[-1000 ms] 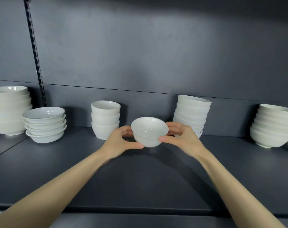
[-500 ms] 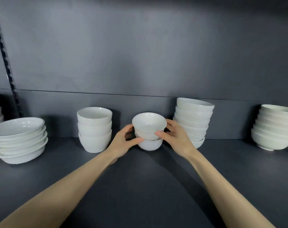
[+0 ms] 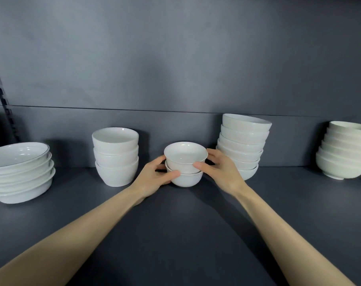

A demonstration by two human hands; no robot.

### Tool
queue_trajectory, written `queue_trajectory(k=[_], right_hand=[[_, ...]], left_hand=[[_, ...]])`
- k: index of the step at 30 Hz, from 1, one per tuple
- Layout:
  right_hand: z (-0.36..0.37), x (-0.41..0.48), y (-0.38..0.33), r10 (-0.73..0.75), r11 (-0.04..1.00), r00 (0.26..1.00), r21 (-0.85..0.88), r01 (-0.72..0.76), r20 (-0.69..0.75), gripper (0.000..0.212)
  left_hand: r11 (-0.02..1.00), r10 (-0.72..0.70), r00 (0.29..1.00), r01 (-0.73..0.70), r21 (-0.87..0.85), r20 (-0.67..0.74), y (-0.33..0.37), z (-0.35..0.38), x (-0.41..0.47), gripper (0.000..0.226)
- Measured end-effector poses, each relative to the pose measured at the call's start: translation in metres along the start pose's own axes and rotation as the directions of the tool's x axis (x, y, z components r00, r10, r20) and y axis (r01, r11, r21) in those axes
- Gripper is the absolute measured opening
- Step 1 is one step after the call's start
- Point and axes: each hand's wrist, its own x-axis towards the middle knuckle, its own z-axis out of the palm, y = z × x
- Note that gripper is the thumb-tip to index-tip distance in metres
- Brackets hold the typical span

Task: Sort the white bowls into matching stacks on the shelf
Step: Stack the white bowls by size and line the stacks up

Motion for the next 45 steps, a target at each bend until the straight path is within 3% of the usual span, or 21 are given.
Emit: queue_trajectory(k=[7,12,21,28,37,45], right_hand=[[0.001,-0.008,-0.004,0.045,0.999,0.998,0.013,-0.046,0.045,0.021],[0.001,-0.013,-0.012,0.045,0.999,0.996,0.018,-0.047,0.083,0.018],[-0.012,-0.031,-0.046,0.063,0.995,0.986,0.062,-0.074,0.156,0.024],[-0.03,-0.067,-0.077,0.033,0.998,0.994,0.05,-0.038,0.105,0.026],[-0.056,-0.132,-0.101,0.031,0.999,0.998,0.023,-0.033,0.063,0.021],[-0.101,-0.174,-0.121,0.033,0.999,0.999,-0.017,-0.032,0.037,0.021]], left_hand=[[0.999,0.0,0.999,0.002,0.051,-0.038,0.005,-0.006,-0.02,0.038],[0.987,0.001,0.998,0.009,0.158,-0.059,0.011,-0.004,-0.032,0.049],[0.989,0.035,0.985,-0.01,0.148,-0.17,0.035,0.011,-0.055,0.045],[0.993,0.066,0.974,-0.042,0.114,-0.218,0.061,0.03,-0.087,0.055],[0.994,0.079,0.972,-0.059,0.093,-0.221,0.078,0.063,-0.132,0.039],[0.994,0.092,0.973,-0.076,0.081,-0.213,0.103,0.109,-0.16,0.048]])
